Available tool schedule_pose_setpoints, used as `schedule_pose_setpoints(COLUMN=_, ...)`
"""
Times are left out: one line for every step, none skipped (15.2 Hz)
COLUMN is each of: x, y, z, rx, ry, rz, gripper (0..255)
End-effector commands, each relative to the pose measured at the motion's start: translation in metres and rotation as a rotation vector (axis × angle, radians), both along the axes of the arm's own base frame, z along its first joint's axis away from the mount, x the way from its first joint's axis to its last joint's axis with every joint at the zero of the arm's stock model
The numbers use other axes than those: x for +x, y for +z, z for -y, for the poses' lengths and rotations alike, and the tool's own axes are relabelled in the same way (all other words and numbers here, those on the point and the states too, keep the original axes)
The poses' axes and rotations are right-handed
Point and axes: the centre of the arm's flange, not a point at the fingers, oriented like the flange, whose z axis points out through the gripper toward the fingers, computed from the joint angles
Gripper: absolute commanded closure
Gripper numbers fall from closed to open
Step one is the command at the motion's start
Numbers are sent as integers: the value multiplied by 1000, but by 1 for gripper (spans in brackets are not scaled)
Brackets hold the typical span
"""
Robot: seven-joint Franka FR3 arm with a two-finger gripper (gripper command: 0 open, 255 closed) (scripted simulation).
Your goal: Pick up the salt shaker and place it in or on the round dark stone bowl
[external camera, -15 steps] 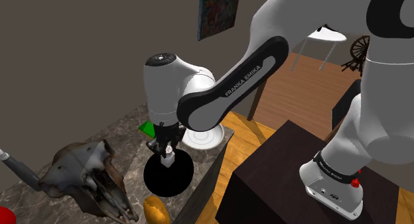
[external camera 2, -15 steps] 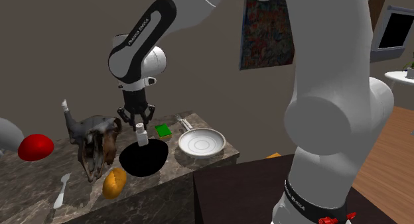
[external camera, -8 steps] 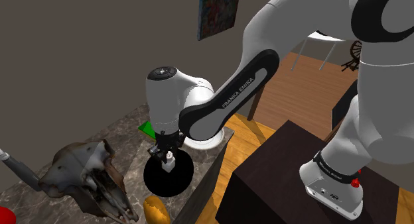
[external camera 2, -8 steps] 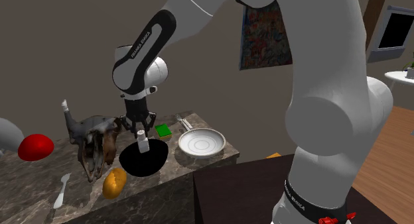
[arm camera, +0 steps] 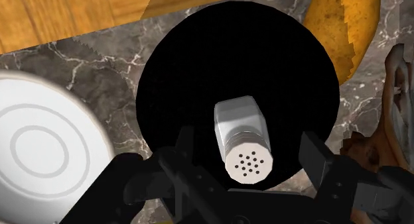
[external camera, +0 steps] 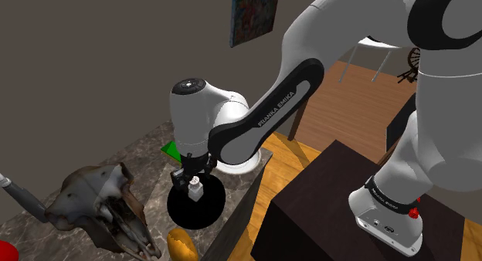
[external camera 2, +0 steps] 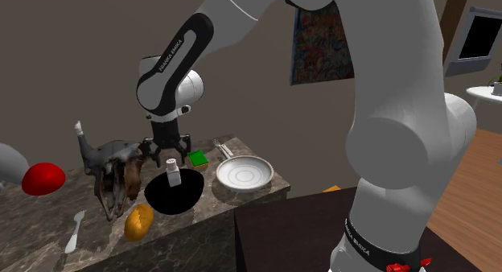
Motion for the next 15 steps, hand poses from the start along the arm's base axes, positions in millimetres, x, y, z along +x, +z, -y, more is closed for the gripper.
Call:
schedule_pose_setpoints(x=0, y=0, z=0, rx=0, ry=0, rz=0, gripper=0)
schedule_pose_setpoints(x=0, y=0, z=0, rx=0, ry=0, rz=0, gripper=0)
schedule_pose_setpoints(x=0, y=0, z=0, rx=0, ry=0, rz=0, gripper=0)
schedule_pose_setpoints(x=0, y=0, z=0, rx=0, ry=0, rz=0, gripper=0)
schedule_pose_setpoints(x=0, y=13, z=0, rx=0, ry=0, rz=0, gripper=0)
schedule_pose_setpoints(x=0, y=26, z=0, rx=0, ry=0, rz=0, gripper=0)
schedule_pose_setpoints(x=1, y=40, z=1, rx=0, ry=0, rz=0, gripper=0)
schedule_pose_setpoints(x=1, y=50, z=1, rx=0, ry=0, rz=0, gripper=0)
schedule_pose_setpoints(x=1, y=50, z=1, rx=0, ry=0, rz=0, gripper=0)
schedule_pose_setpoints(x=1, y=50, z=1, rx=0, ry=0, rz=0, gripper=0)
schedule_pose_setpoints(x=1, y=50, z=1, rx=0, ry=0, rz=0, gripper=0)
schedule_pose_setpoints(x=1, y=50, z=1, rx=0, ry=0, rz=0, gripper=0)
schedule_pose_setpoints(x=1, y=50, z=1, rx=0, ry=0, rz=0, gripper=0)
schedule_pose_setpoints(x=1, y=50, z=1, rx=0, ry=0, rz=0, gripper=0)
schedule_pose_setpoints(x=1, y=50, z=1, rx=0, ry=0, rz=0, gripper=0)
